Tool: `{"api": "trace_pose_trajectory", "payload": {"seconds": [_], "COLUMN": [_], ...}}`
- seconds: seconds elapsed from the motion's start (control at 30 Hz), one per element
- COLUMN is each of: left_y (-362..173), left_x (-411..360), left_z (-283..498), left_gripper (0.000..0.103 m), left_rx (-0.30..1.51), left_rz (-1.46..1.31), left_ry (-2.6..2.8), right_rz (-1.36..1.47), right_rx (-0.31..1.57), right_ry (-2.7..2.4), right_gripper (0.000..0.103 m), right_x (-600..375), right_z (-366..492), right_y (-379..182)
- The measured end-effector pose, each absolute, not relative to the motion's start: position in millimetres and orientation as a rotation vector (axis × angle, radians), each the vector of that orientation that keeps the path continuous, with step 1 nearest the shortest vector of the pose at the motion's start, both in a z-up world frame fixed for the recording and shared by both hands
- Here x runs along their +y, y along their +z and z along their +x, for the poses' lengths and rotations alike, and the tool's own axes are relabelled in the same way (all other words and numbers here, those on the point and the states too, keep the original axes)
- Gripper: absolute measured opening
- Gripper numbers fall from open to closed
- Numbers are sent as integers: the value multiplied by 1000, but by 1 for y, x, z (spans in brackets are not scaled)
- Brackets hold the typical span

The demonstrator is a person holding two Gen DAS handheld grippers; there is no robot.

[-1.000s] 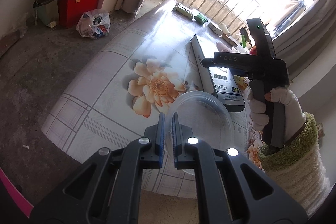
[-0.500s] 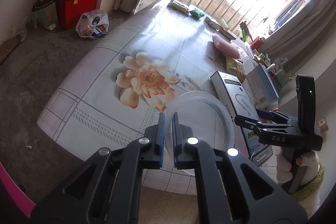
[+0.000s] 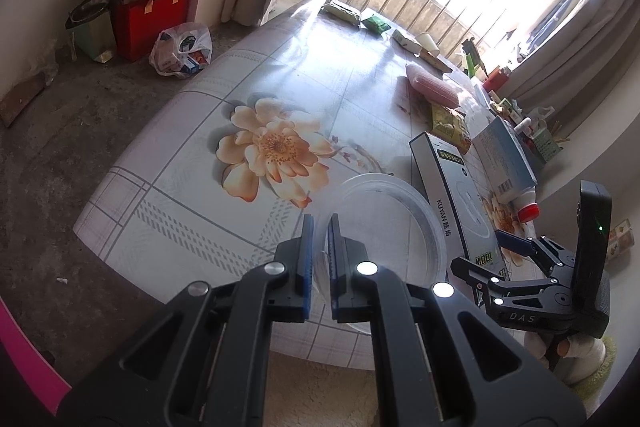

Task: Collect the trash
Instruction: 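Lift the white box off the table with the right tool while the left tool holds the cup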

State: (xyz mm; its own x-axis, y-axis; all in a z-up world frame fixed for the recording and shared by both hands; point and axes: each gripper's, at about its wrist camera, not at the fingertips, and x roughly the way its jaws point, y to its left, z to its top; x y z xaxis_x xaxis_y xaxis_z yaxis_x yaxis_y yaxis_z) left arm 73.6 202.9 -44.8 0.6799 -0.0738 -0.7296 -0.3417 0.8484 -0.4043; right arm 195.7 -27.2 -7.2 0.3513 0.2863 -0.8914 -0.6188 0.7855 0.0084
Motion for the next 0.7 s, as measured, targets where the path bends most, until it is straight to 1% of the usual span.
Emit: {"api": "trace_pose_trajectory", "payload": {"seconds": [0.37, 0.47, 0.7], "left_y": [-44, -45, -46], "left_x": [201, 200, 199], "left_z": [75, 75, 75], "left_gripper": [5, 5, 5], "left_rx": [818, 817, 815], "left_rz": [-556, -562, -561], "left_ry": [146, 138, 137], "right_rz": [-326, -312, -287], "right_rx": [1090, 1088, 1082], "right_ry": [565, 556, 538], "right_gripper": [90, 85, 82], "right_x": [-25, -26, -29], "right_z": [199, 196, 191], "right_y": [-17, -16, -15]}}
